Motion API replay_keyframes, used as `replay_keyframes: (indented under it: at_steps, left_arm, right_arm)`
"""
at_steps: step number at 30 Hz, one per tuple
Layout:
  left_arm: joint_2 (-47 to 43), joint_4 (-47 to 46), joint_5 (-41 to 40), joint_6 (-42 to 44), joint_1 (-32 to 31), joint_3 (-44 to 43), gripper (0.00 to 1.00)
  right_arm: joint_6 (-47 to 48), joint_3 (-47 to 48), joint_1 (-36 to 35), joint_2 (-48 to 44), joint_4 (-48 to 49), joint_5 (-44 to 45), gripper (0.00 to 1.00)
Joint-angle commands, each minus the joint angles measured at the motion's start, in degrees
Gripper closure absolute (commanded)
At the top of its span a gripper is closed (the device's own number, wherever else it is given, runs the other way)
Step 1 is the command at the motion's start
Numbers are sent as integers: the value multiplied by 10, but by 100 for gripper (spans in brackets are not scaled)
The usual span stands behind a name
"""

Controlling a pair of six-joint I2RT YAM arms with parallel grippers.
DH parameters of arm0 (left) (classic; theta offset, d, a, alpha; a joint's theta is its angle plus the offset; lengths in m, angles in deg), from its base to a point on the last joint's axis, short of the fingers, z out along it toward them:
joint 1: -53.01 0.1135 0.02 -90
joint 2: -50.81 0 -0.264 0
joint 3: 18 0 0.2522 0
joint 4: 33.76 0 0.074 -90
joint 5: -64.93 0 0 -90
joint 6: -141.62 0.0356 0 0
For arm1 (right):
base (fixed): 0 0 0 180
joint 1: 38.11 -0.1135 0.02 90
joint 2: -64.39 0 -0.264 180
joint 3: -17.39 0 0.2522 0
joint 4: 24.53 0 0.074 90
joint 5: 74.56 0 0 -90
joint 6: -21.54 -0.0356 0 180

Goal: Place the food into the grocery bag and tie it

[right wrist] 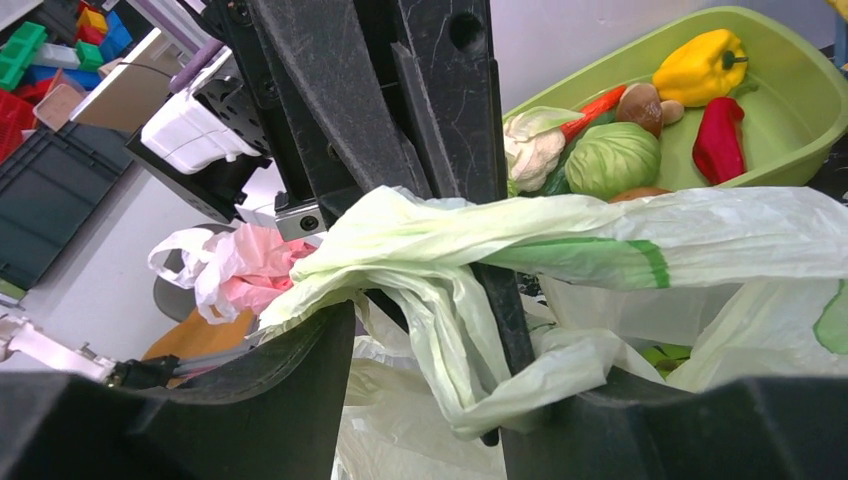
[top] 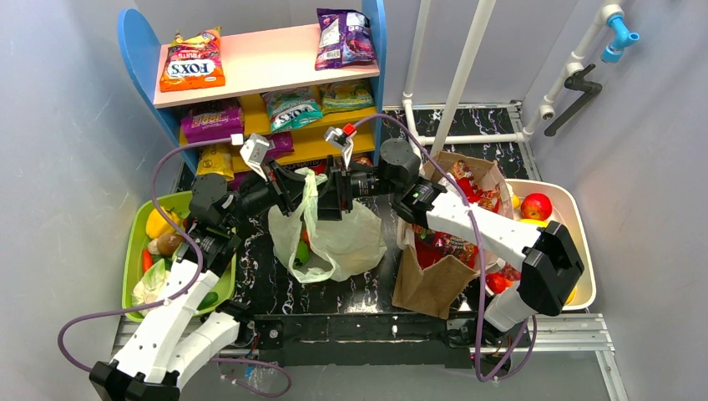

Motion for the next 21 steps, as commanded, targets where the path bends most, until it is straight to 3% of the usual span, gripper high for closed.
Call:
replay_keyframes:
  at_steps: [1,21]
  left_arm:
    - [2,26,-60,13,0,-21,100]
    - [8,64,-123,21,0,-36,100]
  right_arm:
    - [29,-3,-31,-35,60,-7,40]
    - [-40,-36,-41,-42,232,11,43]
